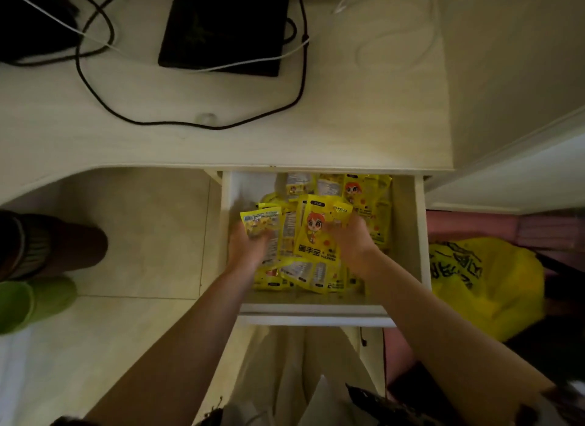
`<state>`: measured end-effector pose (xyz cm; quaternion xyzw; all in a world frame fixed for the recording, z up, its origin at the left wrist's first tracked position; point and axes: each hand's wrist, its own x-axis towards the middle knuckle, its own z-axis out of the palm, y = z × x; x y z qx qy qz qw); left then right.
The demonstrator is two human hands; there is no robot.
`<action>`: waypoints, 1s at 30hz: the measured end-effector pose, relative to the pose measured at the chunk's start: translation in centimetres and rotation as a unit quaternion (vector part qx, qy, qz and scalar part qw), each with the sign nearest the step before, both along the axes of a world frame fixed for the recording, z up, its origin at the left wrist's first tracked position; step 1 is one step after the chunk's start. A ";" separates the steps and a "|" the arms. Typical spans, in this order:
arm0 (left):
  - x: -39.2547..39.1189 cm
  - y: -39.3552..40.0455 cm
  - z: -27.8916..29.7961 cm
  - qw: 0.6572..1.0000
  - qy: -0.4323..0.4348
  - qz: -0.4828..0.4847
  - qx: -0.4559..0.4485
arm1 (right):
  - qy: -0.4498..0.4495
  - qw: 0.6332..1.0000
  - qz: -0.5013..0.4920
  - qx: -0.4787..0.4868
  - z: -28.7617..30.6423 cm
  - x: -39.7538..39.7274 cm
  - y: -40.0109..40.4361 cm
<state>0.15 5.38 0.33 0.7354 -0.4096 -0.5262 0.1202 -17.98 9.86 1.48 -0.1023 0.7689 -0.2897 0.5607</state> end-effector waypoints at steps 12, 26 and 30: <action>-2.2 -8.8 -7.1 0.997 0.056 0.041 0.015 | -0.019 0.997 -0.080 0.011 -6.1 -0.9 -9.1; 0.6 -4.2 -4.6 0.998 -0.007 -0.065 0.002 | 0.124 0.983 0.103 0.087 -4.2 -3.8 -4.2; 1.0 -1.6 -2.5 0.996 -0.023 -0.087 -0.012 | 0.134 0.982 0.117 0.067 -1.6 -3.1 -1.9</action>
